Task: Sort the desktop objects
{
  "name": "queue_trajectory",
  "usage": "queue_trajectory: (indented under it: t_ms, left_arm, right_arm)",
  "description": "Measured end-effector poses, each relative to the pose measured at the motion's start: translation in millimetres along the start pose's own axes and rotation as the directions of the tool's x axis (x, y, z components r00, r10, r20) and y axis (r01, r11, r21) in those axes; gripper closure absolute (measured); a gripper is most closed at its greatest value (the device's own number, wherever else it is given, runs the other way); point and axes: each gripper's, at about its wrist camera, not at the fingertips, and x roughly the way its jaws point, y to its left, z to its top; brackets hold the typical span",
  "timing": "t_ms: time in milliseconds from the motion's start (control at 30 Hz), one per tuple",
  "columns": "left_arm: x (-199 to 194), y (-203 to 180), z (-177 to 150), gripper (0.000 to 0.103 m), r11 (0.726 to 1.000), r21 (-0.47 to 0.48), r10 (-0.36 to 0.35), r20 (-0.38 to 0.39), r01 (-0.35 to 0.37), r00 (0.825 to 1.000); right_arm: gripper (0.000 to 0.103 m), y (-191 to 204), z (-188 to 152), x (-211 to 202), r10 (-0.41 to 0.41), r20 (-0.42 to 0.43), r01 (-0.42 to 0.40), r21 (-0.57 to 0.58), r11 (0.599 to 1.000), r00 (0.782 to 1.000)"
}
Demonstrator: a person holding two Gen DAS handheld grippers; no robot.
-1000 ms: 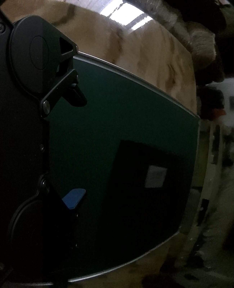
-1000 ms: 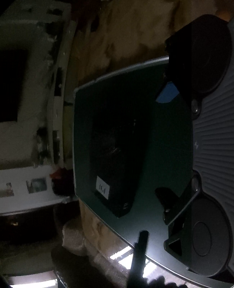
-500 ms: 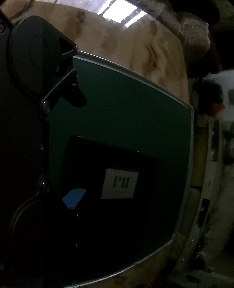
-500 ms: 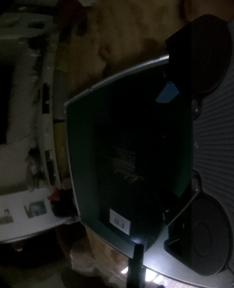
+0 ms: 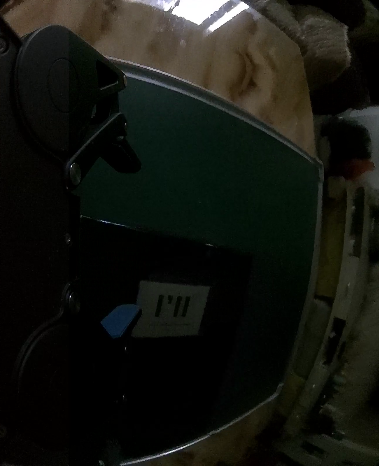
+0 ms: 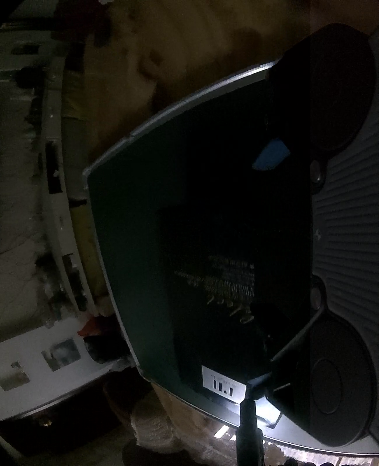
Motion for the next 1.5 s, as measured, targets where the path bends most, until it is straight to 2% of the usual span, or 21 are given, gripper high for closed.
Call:
queue_trajectory:
  t_ms: [200,300,367,433,733,867,1100,1300,1500]
  left_arm:
    - [9,-3,8,0.005,0.999,0.016,-0.036,-0.010,0.036,0.999]
    - [13,-11,9,0.006,0.996,0.040,-0.074,-0.025,0.074,0.997]
    - [15,-19,7,0.007,0.992,0.061,-0.107,-0.039,0.109,0.994]
    - [14,-26,5,0.007,0.993,0.076,-0.083,-0.028,0.085,0.996]
    - [6,-17,-4,0.012,0.988,0.096,-0.121,-0.020,0.122,0.992]
    - [-3,-16,-13,0.013,0.990,0.090,-0.108,-0.040,0.112,0.993]
    - [-28,-17,-49,0.013,0.988,0.094,-0.115,-0.116,0.126,0.987]
    - [-34,-16,-55,0.013,0.994,0.055,-0.093,-0.103,0.099,0.990]
    - [-29,-5,-54,0.013,0.992,0.024,-0.120,-0.080,0.122,0.990]
  right_arm:
    - [0.009,-6,4,13,0.054,-0.018,-0.053,0.034,0.998,0.998]
    - [0.019,-5,7,15,0.091,-0.024,-0.090,0.039,0.995,0.996]
    - [0.020,-3,8,16,0.105,-0.029,-0.104,0.035,0.994,0.994]
    - [0.019,-1,9,16,0.096,-0.031,-0.095,0.025,0.995,0.995]
    - [0.020,-4,7,10,0.114,-0.034,-0.114,-0.009,0.993,0.993]
    - [0.020,-4,6,8,0.122,-0.038,-0.123,-0.025,0.992,0.992]
    - [0.020,-10,-1,-1,0.157,-0.060,-0.161,-0.061,0.985,0.986]
    - [0.021,-10,-6,-7,0.177,-0.073,-0.183,-0.073,0.980,0.981]
    - [0.019,-17,-8,-9,0.187,-0.069,-0.189,-0.032,0.981,0.980]
